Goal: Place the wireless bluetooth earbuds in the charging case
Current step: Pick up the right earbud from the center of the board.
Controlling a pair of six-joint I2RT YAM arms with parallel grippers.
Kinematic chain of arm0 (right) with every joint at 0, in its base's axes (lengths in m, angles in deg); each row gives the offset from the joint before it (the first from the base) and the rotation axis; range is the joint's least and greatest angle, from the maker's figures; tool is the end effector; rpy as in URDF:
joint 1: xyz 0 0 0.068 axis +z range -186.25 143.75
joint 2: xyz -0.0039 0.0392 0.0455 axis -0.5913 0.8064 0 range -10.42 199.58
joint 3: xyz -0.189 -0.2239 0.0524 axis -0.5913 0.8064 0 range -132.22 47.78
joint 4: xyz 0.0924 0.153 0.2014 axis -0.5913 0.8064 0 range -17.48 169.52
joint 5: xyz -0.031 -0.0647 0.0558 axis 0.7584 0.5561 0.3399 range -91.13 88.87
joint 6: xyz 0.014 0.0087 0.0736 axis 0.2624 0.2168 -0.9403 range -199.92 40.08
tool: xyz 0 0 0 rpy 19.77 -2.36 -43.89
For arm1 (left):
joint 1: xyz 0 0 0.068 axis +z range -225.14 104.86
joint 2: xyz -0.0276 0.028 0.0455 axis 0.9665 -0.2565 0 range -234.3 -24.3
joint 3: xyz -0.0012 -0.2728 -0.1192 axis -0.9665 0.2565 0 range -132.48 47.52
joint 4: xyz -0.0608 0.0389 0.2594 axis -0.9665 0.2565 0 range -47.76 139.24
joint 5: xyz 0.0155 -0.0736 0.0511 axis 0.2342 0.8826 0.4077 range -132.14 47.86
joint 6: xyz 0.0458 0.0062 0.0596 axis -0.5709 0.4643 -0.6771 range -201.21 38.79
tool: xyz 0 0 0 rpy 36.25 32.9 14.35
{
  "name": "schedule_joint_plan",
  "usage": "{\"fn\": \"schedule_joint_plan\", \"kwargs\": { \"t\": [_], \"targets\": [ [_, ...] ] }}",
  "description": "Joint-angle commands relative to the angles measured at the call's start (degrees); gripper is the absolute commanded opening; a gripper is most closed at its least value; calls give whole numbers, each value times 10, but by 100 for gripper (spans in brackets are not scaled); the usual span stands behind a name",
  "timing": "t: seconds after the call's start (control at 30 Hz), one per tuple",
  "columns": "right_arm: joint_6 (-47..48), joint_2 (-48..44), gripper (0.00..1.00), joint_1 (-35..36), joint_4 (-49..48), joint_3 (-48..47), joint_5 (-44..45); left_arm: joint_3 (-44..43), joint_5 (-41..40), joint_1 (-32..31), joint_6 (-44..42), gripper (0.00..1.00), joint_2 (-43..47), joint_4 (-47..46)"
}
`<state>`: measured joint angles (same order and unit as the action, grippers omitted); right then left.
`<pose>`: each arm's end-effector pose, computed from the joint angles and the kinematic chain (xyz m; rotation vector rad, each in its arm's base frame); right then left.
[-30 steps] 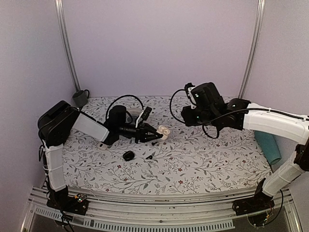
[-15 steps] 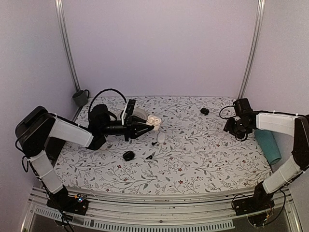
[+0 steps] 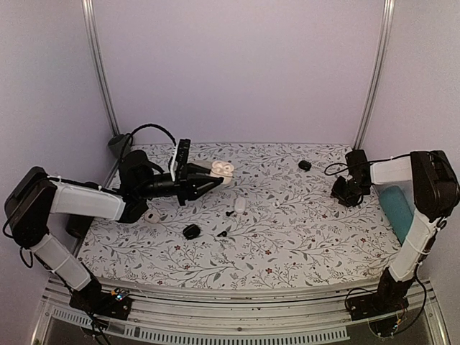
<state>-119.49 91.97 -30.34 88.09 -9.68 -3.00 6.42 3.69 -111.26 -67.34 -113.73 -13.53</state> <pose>0.3695 0.0404 0.1401 0.7597 2.5516 0.3108 0.2539 -0.2419 0.2691 0.9699 1.2949 -1.2601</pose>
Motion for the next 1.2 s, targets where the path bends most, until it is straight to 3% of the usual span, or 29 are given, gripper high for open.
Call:
{"fn": "schedule_joint_plan", "kwargs": {
  "t": [0.0, 0.17, 0.5, 0.93, 1.17],
  "targets": [
    [-1, 25, 35, 17, 4, -30, 11, 1, -10, -8, -19, 0, 18, 23],
    [8, 49, 29, 43, 49, -66, 70, 1, -12, -9, -21, 0, 22, 26],
    [36, 82, 25, 101, 105, -135, 134, 1, -14, -11, -37, 0, 39, 49],
    [186, 4, 37, 104, 67, -77, 174, -4, -17, -10, -46, 0, 46, 70],
    [238, 26, 37, 99, 68, -79, 148, -13, -14, -11, -51, 0, 47, 85]
  ]
}}
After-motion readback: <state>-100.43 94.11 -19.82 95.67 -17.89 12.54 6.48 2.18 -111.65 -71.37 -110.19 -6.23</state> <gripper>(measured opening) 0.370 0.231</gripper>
